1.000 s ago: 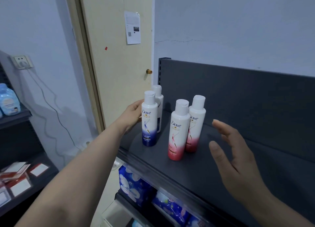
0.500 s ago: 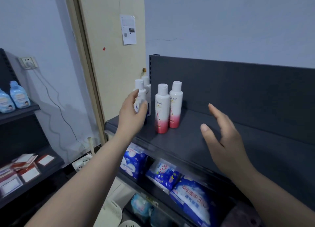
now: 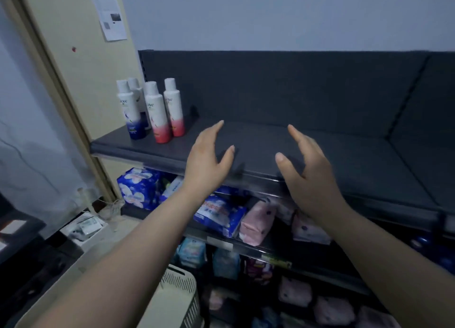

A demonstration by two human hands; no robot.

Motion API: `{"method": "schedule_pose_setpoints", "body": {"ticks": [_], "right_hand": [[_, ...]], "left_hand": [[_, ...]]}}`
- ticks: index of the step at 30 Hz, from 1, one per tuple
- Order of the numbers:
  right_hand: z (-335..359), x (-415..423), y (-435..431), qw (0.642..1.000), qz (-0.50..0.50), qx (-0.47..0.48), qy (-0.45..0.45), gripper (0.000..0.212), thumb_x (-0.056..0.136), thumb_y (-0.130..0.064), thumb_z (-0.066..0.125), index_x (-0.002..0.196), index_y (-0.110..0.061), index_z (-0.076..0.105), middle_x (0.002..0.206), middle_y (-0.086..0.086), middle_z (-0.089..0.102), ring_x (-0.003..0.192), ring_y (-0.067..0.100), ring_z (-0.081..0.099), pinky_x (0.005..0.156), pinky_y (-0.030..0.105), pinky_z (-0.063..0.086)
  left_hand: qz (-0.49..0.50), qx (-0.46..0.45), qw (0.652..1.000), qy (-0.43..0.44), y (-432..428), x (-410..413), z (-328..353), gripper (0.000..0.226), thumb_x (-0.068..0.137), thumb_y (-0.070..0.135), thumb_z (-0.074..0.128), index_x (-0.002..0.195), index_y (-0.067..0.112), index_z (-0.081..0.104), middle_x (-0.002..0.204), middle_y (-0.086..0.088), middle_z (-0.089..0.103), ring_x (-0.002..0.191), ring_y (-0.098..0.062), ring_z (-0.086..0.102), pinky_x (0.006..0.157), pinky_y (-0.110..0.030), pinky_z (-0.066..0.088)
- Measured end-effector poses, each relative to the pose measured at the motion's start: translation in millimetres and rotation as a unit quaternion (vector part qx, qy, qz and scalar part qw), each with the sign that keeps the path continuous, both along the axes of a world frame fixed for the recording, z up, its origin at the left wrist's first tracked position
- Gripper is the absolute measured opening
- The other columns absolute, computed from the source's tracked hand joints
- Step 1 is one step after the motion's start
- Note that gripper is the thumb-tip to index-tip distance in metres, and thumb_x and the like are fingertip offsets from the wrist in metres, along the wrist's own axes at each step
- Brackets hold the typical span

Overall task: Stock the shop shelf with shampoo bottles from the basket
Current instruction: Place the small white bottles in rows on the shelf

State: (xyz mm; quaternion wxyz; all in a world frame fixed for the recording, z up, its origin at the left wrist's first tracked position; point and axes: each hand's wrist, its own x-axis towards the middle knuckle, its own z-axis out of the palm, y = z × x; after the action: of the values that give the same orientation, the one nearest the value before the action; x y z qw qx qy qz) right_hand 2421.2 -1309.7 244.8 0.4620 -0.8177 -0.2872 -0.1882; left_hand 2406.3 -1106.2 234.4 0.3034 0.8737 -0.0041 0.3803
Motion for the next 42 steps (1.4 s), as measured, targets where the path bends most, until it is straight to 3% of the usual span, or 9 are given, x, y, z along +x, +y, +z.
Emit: {"method": "schedule_pose_setpoints", "body": {"ticks": [2, 7, 11, 16, 23, 27, 31, 35, 42], "right_hand": [[-2.1, -8.3, -26.4, 0.999, -0.028, -0.015, -0.006, 0.057, 0.097, -0.028, 0.051, 0.149, -0.019, 0.030, 0.139, -0.015, 0.035, 0.126, -0.006, 0.027, 0.104, 0.017, 0.022], [-8.6, -25.7, -90.7, 0.991, -0.130, -0.030, 0.006, 0.058, 0.097, -0.031, 0.051, 0.149, -0.019, 0.029, 0.149, -0.004, 0.037, 0.135, 0.008, 0.033, 0.105, 0.022, 0.026], [-21.4, -44.9, -141.3, 0.973, -0.227, -0.039, 0.016, 0.059, 0.096, -0.030, 0.053, 0.149, -0.018, 0.030, 0.148, -0.003, 0.038, 0.137, 0.011, 0.033, 0.109, 0.029, 0.031], [-53.8, -84.7, -202.0, 0.938, -0.334, -0.060, 0.069, 0.060, 0.097, -0.032, 0.053, 0.150, -0.022, 0.027, 0.152, -0.006, 0.033, 0.142, 0.010, 0.025, 0.114, 0.025, 0.023], [-101.6, -168.3, -282.7, 0.877, -0.464, -0.075, 0.096, 0.060, 0.092, -0.032, 0.053, 0.147, -0.016, 0.036, 0.148, 0.005, 0.041, 0.139, 0.020, 0.033, 0.115, 0.037, 0.028], [-128.5, -217.7, -335.2, 0.843, -0.520, -0.065, 0.119, 0.060, 0.092, -0.027, 0.058, 0.147, -0.014, 0.037, 0.148, 0.004, 0.042, 0.138, 0.020, 0.035, 0.114, 0.038, 0.030], [-157.3, -261.8, -388.3, 0.815, -0.558, -0.046, 0.153, 0.059, 0.091, -0.027, 0.057, 0.146, -0.016, 0.038, 0.146, 0.004, 0.043, 0.137, 0.019, 0.037, 0.113, 0.033, 0.031], [-190.6, -302.0, -444.0, 0.788, -0.583, -0.027, 0.194, 0.060, 0.088, -0.031, 0.053, 0.144, -0.013, 0.040, 0.144, 0.007, 0.046, 0.135, 0.021, 0.040, 0.111, 0.038, 0.034], [-265.5, -366.8, -523.8, 0.738, -0.611, 0.007, 0.287, 0.055, 0.091, -0.013, 0.060, 0.143, -0.009, 0.041, 0.144, 0.008, 0.047, 0.133, 0.023, 0.041, 0.108, 0.024, 0.026]], "left_hand": [[-0.031, -0.003, 0.999, 0.010, -29.1, -0.5, -3.8, 0.055, 0.091, 0.019, 0.061, 0.142, 0.007, 0.042, 0.142, -0.008, 0.048, 0.131, -0.017, 0.041, 0.098, 0.003, 0.016], [-0.123, 0.009, 0.992, 0.025, -99.3, 12.3, -10.9, 0.056, 0.091, 0.020, 0.060, 0.143, 0.010, 0.041, 0.141, -0.008, 0.048, 0.132, -0.018, 0.042, 0.100, -0.010, 0.023], [-0.208, 0.031, 0.977, 0.046, -156.3, 23.6, -22.6, 0.056, 0.094, 0.024, 0.057, 0.146, 0.015, 0.037, 0.145, -0.001, 0.043, 0.131, -0.010, 0.037, 0.098, -0.009, 0.021], [-0.319, 0.059, 0.945, 0.050, -227.4, 18.9, -52.3, 0.055, 0.092, 0.029, 0.052, 0.142, 0.010, 0.041, 0.139, -0.009, 0.048, 0.128, -0.018, 0.041, 0.100, -0.009, 0.020], [-0.460, 0.072, 0.882, 0.078, -334.5, -20.8, -101.8, 0.054, 0.088, 0.030, 0.049, 0.135, 0.003, 0.048, 0.129, -0.015, 0.056, 0.119, -0.021, 0.047, 0.101, -0.014, 0.027], [-0.505, 0.076, 0.848, 0.142, -395.4, -49.4, -128.1, 0.055, 0.092, 0.020, 0.058, 0.143, 0.011, 0.040, 0.140, -0.008, 0.047, 0.129, -0.019, 0.043, 0.101, -0.017, 0.027], [-0.541, 0.086, 0.813, 0.200, -452.7, -80.2, -155.0, 0.054, 0.095, 0.019, 0.055, 0.145, 0.016, 0.036, 0.146, -0.002, 0.041, 0.122, -0.007, 0.041, 0.100, -0.020, 0.027], [-0.550, 0.092, 0.795, 0.240, -509.6, -107.1, -195.7, 0.053, 0.090, 0.018, 0.063, 0.140, 0.011, 0.045, 0.134, -0.013, 0.054, 0.120, -0.030, 0.054, 0.100, -0.033, 0.039], [-0.558, 0.130, 0.734, 0.365, -593.7, -155.1, -281.1, 0.056, 0.094, 0.023, 0.057, 0.146, 0.015, 0.038, 0.146, -0.006, 0.043, 0.133, -0.019, 0.042, 0.099, -0.015, 0.027]]}}
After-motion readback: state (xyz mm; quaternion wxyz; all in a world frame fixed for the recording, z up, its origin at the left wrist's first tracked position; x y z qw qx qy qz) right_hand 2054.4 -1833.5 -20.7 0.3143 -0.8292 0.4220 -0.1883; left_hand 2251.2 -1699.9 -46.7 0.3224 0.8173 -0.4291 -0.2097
